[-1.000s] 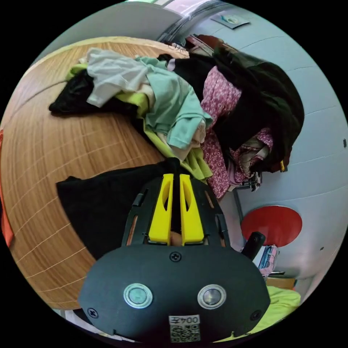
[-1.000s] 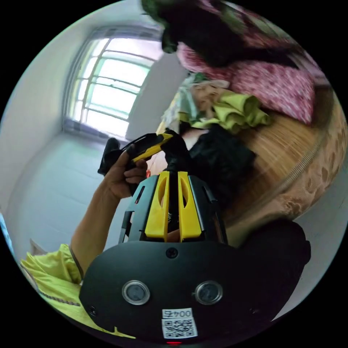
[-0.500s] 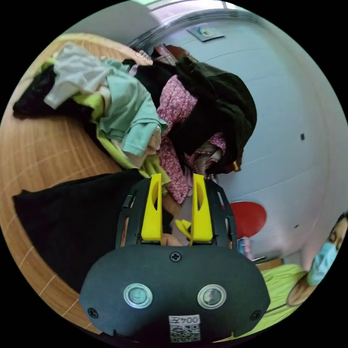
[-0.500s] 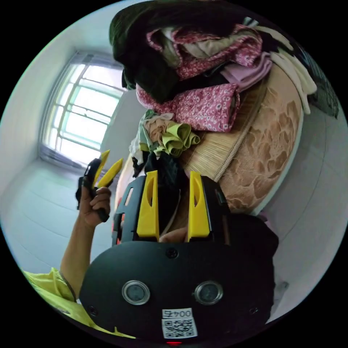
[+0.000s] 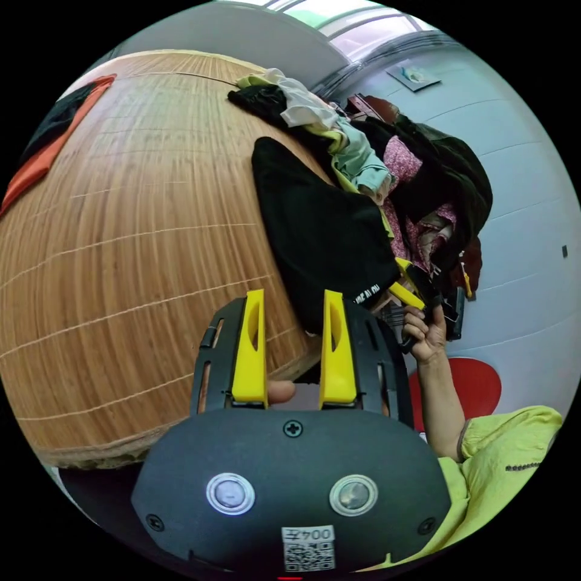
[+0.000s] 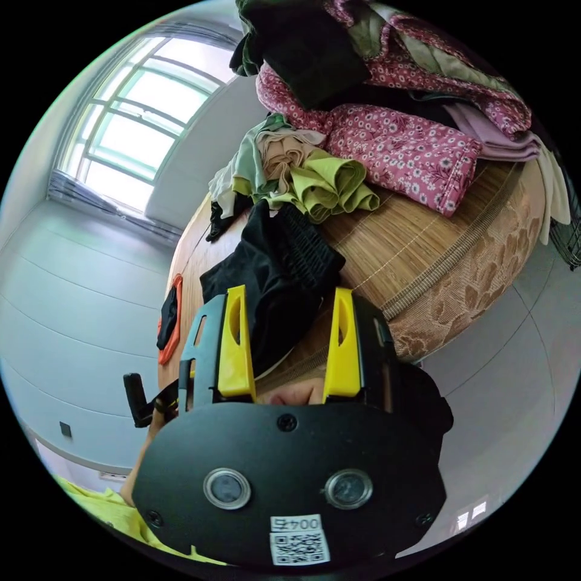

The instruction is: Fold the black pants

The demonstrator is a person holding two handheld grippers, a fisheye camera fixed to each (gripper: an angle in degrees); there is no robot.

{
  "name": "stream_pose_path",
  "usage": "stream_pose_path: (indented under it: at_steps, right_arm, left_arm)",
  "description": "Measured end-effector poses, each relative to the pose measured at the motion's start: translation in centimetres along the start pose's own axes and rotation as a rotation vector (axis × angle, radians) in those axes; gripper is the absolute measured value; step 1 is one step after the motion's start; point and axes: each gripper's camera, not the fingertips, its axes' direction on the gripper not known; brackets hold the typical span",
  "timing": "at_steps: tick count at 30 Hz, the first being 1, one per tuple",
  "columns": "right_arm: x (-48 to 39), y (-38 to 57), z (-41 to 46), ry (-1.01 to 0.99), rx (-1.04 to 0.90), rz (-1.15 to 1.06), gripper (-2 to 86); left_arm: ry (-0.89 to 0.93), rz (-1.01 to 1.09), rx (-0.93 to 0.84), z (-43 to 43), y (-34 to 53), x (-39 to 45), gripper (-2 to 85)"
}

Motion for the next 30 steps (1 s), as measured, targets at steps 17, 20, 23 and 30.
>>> stream_pose_path:
  at_steps: [17,20,23,30]
  right_arm:
    - [-6.5,5.6,8.2,-0.064,-0.104,-0.057,7.5]
    - [-11.6,8.4,11.4,-0.05,-0.158,-0.181,7.8]
    - [-13.9,10.7,11.4,0.006,-0.137,-0.238,9.1]
    - [-12.3,13.4,5.9,0.065,-0.005,-0.364,6.9]
  left_arm:
    - [-0.232,-0.119,0.201,-4.7,5.1,-0.8,2.2]
    - [-0.254,-0.166,0.248,-9.0,7.9,-3.7,2.1]
    - [-0.174,-0.244,0.235,-11.6,10.8,-6.7,2.3]
    - [-0.134,-0.132,0.406,-15.0,15.3,-4.4,2.3]
